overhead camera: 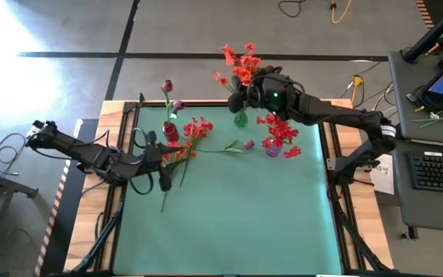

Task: Sort flowers into vase by color
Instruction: Put the bottom orange flowers into the green flower vase

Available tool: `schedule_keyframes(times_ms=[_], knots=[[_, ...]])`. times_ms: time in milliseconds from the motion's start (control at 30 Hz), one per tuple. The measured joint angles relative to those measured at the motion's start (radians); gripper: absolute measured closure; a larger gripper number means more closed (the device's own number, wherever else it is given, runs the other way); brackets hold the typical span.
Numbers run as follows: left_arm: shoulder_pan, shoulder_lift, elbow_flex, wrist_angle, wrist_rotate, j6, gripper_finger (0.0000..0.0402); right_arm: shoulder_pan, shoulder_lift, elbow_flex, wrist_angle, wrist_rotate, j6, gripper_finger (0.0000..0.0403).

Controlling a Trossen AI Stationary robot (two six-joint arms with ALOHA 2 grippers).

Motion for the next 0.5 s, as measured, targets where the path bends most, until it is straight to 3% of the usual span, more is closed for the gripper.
schedule_keyframes(times_ms=[500], knots=[[0.0, 0.009, 0.0, -0.026, -0.017, -0.054, 0.0243, -0.11, 0.075, -0.002, -0.022, 0.0, 0.01, 0.0385]])
